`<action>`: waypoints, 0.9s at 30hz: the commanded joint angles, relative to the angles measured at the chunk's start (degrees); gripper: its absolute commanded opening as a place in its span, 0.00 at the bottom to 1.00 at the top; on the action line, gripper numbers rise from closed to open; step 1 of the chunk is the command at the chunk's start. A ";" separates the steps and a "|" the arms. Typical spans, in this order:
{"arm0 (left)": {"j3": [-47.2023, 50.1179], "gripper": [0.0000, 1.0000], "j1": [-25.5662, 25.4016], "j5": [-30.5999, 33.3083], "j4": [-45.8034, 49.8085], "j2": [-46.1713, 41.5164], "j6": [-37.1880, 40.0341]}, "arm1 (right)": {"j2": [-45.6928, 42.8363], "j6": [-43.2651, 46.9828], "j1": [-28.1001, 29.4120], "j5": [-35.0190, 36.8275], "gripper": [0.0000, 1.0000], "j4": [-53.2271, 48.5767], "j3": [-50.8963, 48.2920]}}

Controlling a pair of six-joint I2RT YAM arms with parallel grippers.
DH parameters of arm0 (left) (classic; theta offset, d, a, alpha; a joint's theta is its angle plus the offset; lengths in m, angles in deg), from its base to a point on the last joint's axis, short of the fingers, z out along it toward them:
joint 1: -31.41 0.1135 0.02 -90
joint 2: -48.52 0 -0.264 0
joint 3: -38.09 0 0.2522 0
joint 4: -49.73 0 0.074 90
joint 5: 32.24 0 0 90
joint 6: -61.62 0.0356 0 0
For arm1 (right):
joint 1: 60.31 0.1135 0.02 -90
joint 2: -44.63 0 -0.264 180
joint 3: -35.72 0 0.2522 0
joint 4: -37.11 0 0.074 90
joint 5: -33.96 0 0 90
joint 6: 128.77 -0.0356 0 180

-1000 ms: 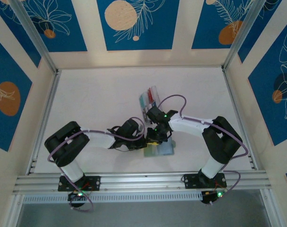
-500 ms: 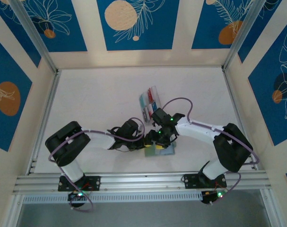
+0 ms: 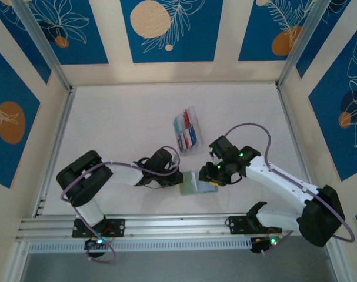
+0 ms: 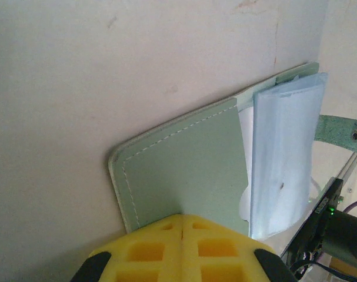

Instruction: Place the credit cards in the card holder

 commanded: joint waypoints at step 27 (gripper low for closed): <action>2.36 0.00 -1.29 1.26 7.16 4.97 0.47 | 21.46 2.24 -0.02 6.64 0.22 6.56 2.29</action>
